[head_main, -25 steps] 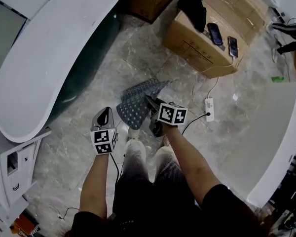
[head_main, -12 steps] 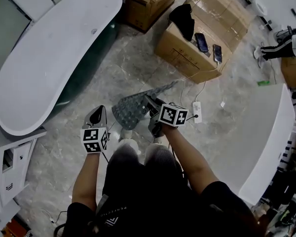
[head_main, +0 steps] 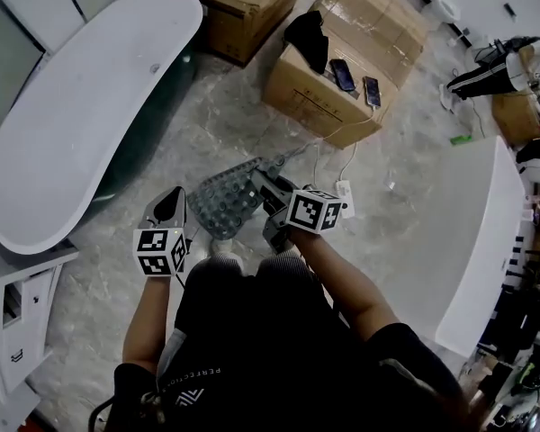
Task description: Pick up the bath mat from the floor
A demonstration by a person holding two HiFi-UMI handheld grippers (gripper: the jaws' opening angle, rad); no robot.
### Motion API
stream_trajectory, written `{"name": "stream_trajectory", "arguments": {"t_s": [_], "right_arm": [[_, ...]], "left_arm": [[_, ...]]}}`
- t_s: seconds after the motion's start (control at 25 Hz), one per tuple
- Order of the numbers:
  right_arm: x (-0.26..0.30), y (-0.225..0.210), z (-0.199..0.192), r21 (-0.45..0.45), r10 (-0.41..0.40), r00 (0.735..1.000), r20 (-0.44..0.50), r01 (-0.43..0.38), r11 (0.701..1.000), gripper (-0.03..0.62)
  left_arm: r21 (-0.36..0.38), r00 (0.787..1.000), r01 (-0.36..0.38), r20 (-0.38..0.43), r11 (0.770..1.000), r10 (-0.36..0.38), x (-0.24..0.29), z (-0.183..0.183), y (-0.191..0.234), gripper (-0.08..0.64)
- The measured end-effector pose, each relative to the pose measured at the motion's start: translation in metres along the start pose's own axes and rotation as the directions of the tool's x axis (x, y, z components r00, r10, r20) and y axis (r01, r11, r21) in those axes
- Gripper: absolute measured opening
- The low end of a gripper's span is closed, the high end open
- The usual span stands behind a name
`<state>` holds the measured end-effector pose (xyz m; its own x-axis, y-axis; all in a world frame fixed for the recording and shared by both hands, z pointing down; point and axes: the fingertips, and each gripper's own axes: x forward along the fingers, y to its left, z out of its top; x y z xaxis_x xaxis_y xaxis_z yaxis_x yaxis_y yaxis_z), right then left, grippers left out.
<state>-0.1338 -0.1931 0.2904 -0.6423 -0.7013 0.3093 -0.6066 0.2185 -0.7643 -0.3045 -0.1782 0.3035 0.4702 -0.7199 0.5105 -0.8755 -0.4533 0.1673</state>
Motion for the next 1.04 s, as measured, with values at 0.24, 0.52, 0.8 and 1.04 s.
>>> {"name": "stream_trajectory", "arguments": {"t_s": [0.24,0.52,0.8,1.04], "right_arm": [[-0.013,0.024,0.016,-0.031,0.027,0.999,0.043,-0.025,0.999,0.015],[-0.020,0.036,0.020,-0.053,0.035,0.997,0.063,-0.032,0.998,0.015],[-0.021,0.039,0.015,-0.081,0.027,0.999,0.043,-0.024,0.996,0.015],[-0.019,0.037,0.014,-0.111,0.017,0.999,0.043,-0.012,0.994,0.015]], "left_arm": [[0.004,0.999,0.011,0.052,1.000,-0.011,-0.009,0.025,-0.006,0.006],[0.008,0.998,0.006,0.066,1.000,-0.007,-0.022,0.033,-0.003,0.006],[0.010,0.998,0.005,0.062,1.000,-0.006,-0.031,0.031,0.002,0.006],[0.019,0.996,0.001,0.088,1.000,-0.003,-0.030,0.036,0.005,0.006]]}}
